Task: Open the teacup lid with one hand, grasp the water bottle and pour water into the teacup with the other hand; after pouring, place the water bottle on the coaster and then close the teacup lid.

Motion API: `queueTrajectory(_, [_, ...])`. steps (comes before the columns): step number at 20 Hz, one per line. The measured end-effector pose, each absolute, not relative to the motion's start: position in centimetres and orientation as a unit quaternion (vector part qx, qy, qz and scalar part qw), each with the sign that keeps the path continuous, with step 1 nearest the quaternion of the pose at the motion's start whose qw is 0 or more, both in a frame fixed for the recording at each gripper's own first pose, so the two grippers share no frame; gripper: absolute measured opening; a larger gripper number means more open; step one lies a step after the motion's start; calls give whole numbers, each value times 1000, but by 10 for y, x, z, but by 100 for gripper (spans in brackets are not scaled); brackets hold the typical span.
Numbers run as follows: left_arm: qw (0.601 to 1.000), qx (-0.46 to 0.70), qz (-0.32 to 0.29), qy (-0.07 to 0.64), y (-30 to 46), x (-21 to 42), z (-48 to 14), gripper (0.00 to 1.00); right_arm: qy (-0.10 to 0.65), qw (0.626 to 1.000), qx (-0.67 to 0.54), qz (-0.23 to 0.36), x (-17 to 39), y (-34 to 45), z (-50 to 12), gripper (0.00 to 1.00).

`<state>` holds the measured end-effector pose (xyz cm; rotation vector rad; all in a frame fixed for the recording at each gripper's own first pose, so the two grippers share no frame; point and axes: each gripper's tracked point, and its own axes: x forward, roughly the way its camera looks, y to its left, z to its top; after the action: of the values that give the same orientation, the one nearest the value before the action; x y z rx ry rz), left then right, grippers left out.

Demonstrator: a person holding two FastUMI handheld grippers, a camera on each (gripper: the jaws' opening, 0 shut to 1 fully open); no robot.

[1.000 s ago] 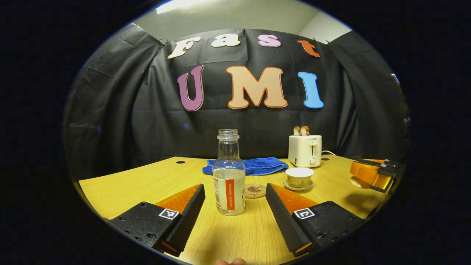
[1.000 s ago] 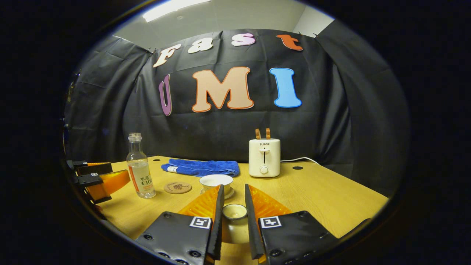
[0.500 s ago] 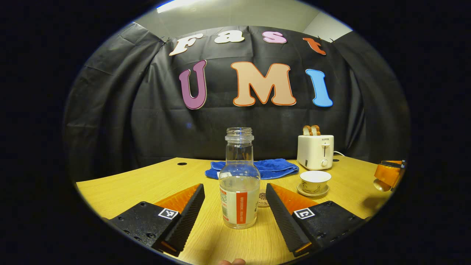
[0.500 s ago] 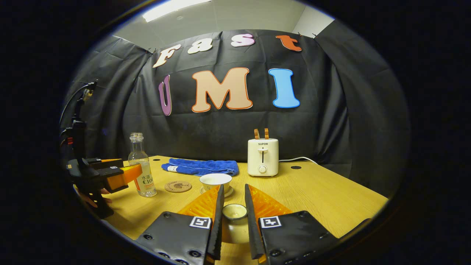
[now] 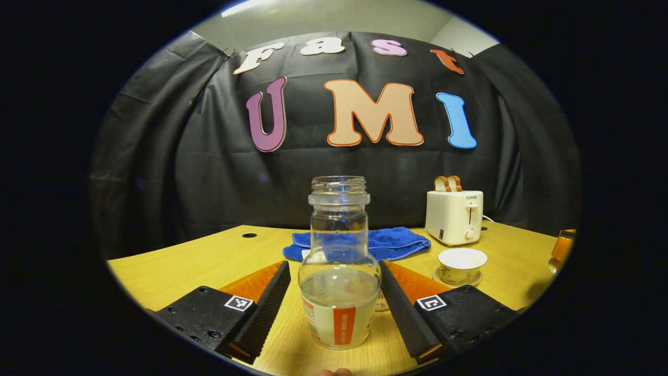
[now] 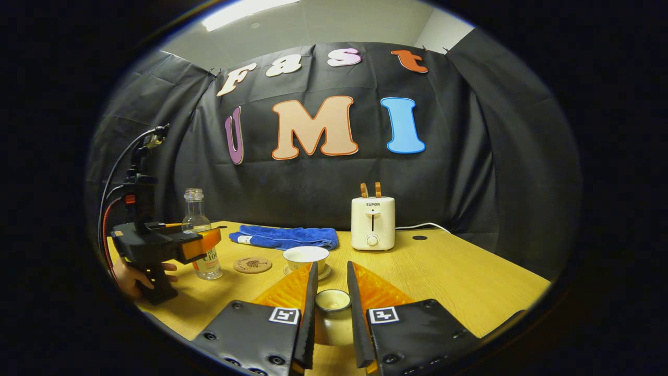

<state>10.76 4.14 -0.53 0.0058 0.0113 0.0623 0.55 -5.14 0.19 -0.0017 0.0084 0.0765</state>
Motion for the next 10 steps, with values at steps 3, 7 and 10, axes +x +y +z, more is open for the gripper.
queueTrajectory(3, [1000, 3, 22, 6, 39, 113, -5, 97, 5, 999, -1, 38, 5, -52, 2, 34])
queueTrajectory(7, [1000, 2, 23, 5, 40, 112, -5, 73, 4, 999, -1, 39, 5, -52, 1, 34])
queueTrajectory(10, [1000, 1, 15, 5, 37, 113, -5, 72, 5, 999, -1, 39, 6, -52, 1, 34])
